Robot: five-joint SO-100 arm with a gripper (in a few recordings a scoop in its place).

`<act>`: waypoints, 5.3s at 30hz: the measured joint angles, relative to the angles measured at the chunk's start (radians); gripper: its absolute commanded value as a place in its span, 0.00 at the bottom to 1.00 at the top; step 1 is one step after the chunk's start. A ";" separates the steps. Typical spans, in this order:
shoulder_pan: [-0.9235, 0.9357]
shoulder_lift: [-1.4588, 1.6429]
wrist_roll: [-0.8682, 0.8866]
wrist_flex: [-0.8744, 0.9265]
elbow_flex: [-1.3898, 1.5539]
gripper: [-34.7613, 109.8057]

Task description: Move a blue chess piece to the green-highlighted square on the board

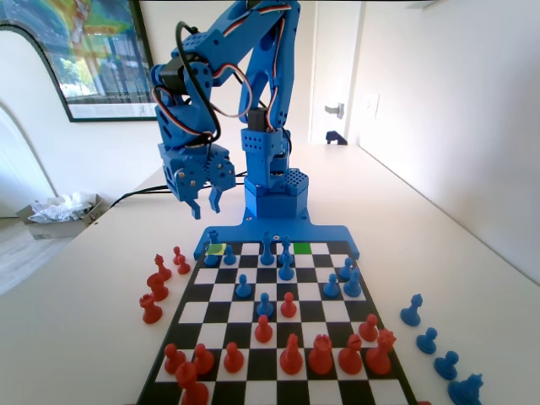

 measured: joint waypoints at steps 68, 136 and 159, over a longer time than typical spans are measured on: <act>0.035 -0.250 0.000 -0.442 0.153 0.25; -0.914 0.224 0.247 0.055 0.181 0.25; -0.867 -0.006 0.147 -0.158 0.187 0.25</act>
